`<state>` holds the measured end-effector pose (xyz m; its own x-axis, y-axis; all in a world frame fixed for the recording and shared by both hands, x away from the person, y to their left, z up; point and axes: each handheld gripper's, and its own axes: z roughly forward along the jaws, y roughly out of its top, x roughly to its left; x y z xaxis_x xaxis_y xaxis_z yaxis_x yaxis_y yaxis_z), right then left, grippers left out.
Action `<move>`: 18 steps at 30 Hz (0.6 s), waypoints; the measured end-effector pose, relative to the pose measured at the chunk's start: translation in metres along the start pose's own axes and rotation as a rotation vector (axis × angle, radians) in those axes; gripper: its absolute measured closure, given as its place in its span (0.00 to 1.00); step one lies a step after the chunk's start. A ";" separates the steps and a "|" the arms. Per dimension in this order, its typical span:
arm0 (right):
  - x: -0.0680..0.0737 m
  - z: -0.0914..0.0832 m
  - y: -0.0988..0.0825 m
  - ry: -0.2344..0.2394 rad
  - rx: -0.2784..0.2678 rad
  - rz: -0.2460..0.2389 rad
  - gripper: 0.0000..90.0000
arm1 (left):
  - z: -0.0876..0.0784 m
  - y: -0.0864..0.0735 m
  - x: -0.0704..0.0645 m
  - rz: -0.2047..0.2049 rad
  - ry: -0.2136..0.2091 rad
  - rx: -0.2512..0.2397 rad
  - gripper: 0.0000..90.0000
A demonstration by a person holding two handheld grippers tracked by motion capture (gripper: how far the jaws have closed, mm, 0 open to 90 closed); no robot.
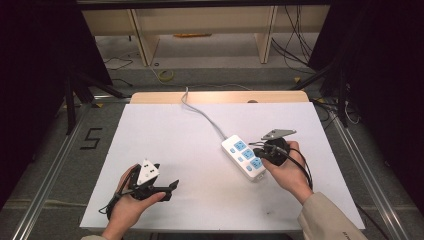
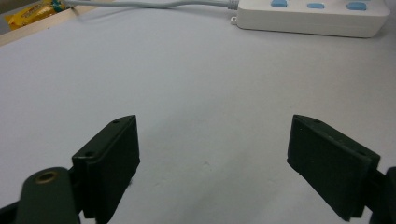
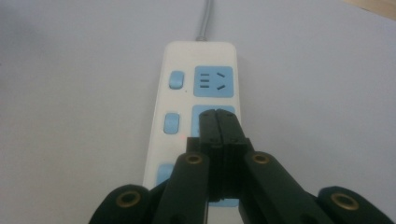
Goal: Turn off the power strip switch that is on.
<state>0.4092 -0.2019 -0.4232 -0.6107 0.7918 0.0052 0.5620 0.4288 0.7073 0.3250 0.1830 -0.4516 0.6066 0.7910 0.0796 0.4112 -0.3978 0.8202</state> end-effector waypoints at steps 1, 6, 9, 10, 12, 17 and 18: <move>0.000 0.000 0.000 0.001 0.001 0.000 1.00 | 0.000 0.000 0.000 0.000 0.000 0.000 0.19; 0.000 0.002 0.002 0.005 0.003 -0.001 1.00 | 0.000 0.000 0.000 0.006 0.003 0.000 0.19; 0.000 0.003 0.004 0.008 0.004 -0.001 1.00 | 0.000 0.000 0.000 0.005 0.002 0.001 0.19; 0.000 0.004 0.005 0.010 0.006 0.002 1.00 | 0.000 0.000 0.000 0.006 0.002 0.001 0.19; 0.000 0.004 0.005 0.011 0.008 0.002 1.00 | 0.000 0.000 0.000 0.005 0.001 0.002 0.19; -0.001 0.008 0.008 0.018 0.017 0.008 1.00 | 0.001 0.000 0.000 0.006 0.000 0.004 0.19; -0.001 0.008 0.009 0.020 0.018 0.010 1.00 | 0.001 0.001 0.000 0.007 0.000 0.003 0.19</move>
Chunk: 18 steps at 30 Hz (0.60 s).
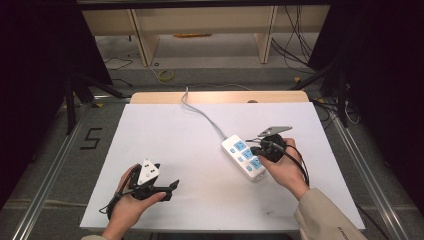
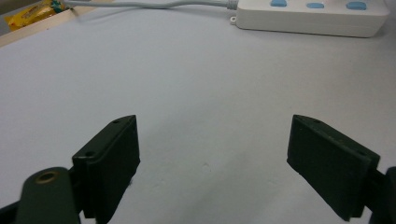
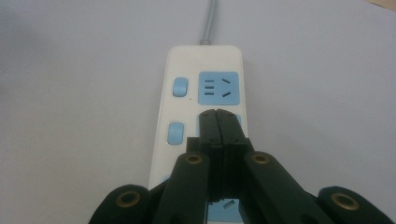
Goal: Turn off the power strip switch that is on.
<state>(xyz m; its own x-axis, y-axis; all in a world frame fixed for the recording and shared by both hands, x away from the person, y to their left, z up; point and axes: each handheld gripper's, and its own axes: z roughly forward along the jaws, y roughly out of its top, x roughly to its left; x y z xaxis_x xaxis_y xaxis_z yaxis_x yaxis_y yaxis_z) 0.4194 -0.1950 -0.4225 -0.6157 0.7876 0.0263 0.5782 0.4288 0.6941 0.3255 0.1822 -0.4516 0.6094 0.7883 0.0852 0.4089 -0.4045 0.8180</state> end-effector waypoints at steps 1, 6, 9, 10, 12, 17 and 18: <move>0.000 0.000 0.000 0.000 0.000 0.000 1.00 | 0.000 0.000 0.000 0.000 0.000 0.000 0.19; 0.000 0.002 0.005 0.007 0.002 0.008 1.00 | 0.000 0.000 0.000 0.002 0.000 0.001 0.19; 0.000 0.003 0.006 0.008 0.005 0.008 1.00 | 0.000 0.000 0.000 0.003 0.000 0.001 0.19; 0.001 0.004 0.008 0.011 0.009 0.010 1.00 | 0.000 0.000 0.000 0.002 0.000 0.000 0.19; 0.001 0.005 0.008 0.010 0.009 0.010 1.00 | 0.000 0.000 0.000 0.002 0.000 0.000 0.19; 0.001 0.006 0.011 0.013 0.020 0.014 1.00 | 0.000 0.000 0.000 0.002 0.000 0.000 0.19; 0.001 0.007 0.012 0.014 0.022 0.014 1.00 | 0.000 0.000 0.000 0.003 0.000 0.000 0.19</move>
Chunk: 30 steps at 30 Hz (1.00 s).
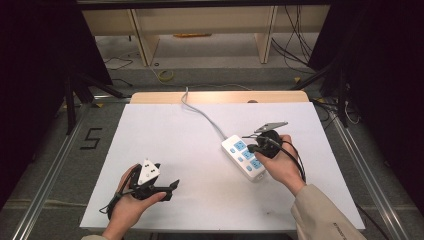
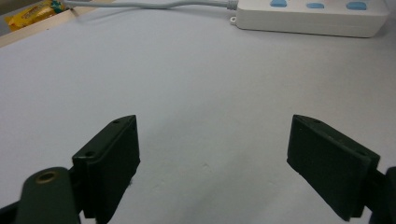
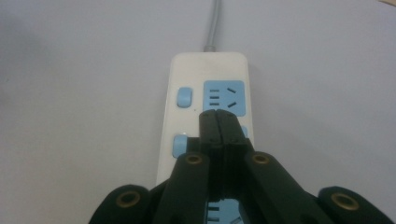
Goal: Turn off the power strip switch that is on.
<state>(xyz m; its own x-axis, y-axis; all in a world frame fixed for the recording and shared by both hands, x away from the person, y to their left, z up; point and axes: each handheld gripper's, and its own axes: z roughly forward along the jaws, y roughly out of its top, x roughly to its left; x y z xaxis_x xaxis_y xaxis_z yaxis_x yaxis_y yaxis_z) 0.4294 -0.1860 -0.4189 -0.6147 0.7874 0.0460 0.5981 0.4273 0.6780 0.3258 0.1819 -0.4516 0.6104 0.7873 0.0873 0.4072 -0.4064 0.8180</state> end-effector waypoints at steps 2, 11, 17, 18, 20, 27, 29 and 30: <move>0.001 0.002 0.002 0.004 0.016 0.001 1.00 | 0.000 0.000 0.000 0.000 0.000 0.001 0.19; 0.003 0.004 0.009 0.013 0.045 0.001 1.00 | 0.000 0.000 0.000 -0.002 0.000 -0.002 0.19; 0.007 0.005 0.014 0.021 0.075 0.002 1.00 | 0.001 0.000 0.000 -0.003 0.000 -0.003 0.19; 0.007 0.005 0.014 0.021 0.075 0.002 1.00 | 0.001 0.000 0.000 -0.003 0.000 -0.003 0.19; 0.008 0.006 0.015 0.025 0.084 0.004 1.00 | 0.001 0.000 0.000 -0.003 0.000 -0.003 0.19; 0.011 0.011 0.020 0.039 0.126 0.002 1.00 | 0.001 0.000 0.000 -0.003 -0.001 -0.002 0.19; 0.011 0.012 0.021 0.040 0.134 -0.002 1.00 | 0.001 0.000 0.000 -0.003 -0.001 -0.002 0.19; 0.011 0.012 0.021 0.040 0.134 -0.002 1.00 | 0.001 0.000 0.000 -0.003 -0.001 -0.002 0.19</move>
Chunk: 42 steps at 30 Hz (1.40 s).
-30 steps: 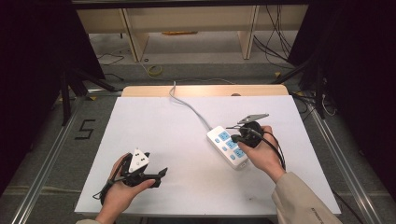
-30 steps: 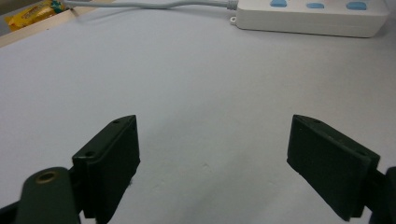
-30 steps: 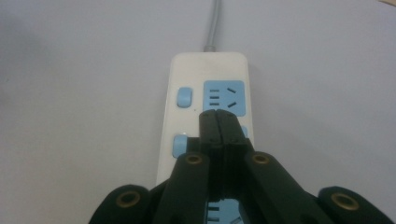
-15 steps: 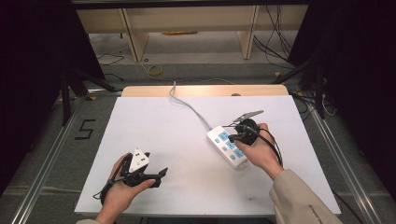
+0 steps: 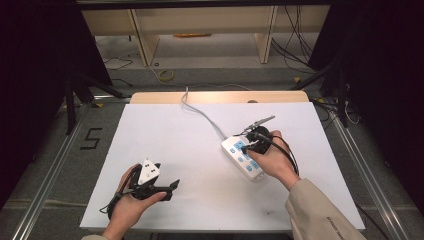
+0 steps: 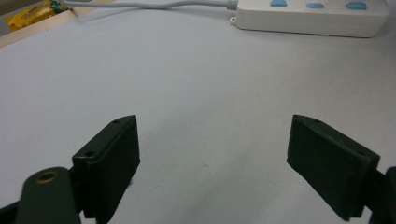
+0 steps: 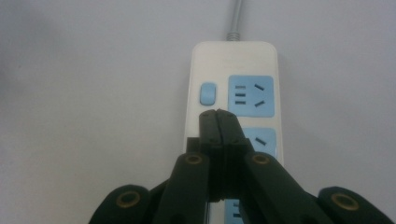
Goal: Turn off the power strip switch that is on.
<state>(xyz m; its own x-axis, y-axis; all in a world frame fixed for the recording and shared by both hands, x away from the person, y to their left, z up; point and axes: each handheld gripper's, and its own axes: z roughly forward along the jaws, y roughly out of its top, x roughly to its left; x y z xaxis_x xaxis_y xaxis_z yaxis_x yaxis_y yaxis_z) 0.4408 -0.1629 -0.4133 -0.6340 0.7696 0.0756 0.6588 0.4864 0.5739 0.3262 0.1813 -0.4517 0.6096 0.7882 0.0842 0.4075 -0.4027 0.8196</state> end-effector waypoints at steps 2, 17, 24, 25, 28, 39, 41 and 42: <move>0.001 0.001 0.001 0.001 0.007 -0.001 1.00 | 0.000 0.000 0.000 0.001 0.000 0.000 0.19; 0.003 0.008 0.008 -0.007 0.068 -0.003 1.00 | 0.000 0.000 0.000 0.004 -0.001 0.005 0.19; 0.004 0.010 0.012 -0.010 0.097 -0.004 1.00 | 0.000 0.000 0.000 0.005 0.001 0.004 0.19; 0.004 0.011 0.012 -0.009 0.099 -0.003 1.00 | 0.000 0.000 0.000 0.005 0.000 0.005 0.19; 0.005 0.011 0.013 -0.013 0.105 -0.004 1.00 | 0.000 0.000 0.000 0.005 0.001 0.004 0.19; 0.004 0.018 0.015 -0.023 0.157 0.008 1.00 | 0.000 0.000 0.000 0.005 0.000 0.004 0.19; 0.004 0.020 0.015 -0.022 0.169 0.013 1.00 | 0.000 0.000 0.000 0.004 0.001 0.004 0.19; 0.004 0.020 0.015 -0.023 0.172 0.013 1.00 | 0.000 0.000 0.000 0.004 0.001 0.004 0.19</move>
<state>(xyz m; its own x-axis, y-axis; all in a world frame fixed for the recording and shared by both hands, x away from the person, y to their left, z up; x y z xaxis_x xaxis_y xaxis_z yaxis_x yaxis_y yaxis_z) 0.4567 -0.1442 -0.4205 -0.6169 0.7846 0.0624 0.7277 0.5384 0.4249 0.3266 0.1813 -0.4520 0.6109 0.7868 0.0883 0.4075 -0.4080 0.8170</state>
